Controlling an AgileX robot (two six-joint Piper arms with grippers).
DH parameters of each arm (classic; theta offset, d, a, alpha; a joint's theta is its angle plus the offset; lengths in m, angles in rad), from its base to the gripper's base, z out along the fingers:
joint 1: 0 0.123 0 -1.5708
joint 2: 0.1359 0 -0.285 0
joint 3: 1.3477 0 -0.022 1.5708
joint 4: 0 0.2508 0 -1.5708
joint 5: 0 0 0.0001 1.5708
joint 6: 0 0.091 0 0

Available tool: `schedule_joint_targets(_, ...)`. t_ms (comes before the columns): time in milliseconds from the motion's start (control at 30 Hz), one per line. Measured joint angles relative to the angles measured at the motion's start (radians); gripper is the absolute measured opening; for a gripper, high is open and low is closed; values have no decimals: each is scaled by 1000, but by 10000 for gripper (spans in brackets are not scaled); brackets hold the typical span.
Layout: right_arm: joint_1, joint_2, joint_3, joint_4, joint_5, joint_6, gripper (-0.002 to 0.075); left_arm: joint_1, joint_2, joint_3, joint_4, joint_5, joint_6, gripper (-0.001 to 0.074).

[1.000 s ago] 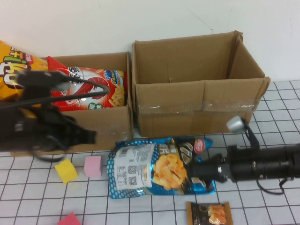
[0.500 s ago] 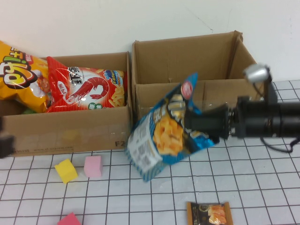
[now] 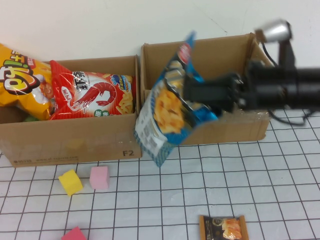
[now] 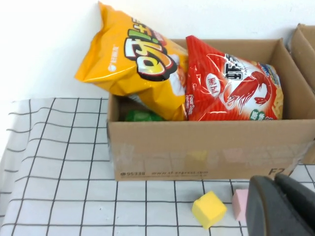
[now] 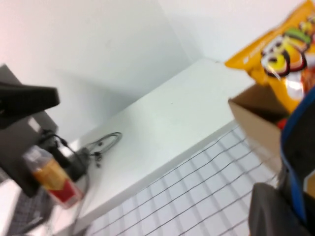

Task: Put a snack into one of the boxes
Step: Place the potato chip in the potato chip box

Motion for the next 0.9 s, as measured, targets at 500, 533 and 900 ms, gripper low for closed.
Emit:
schedule_joint_targets(500, 169, 193, -559, -3, -216, 104, 7, 0, -74, 49, 16, 111, -6, -2)
schedule_joint_targets(533, 175, 226, -592, -2, -224, 111, 6, 0, -76, 55, 16, 111, -10, -2)
schedule_joint_targets(900, 236, 587, -1067, 0, -323, 259, 6, 0, -80, 68, 25, 117, -21, -2)
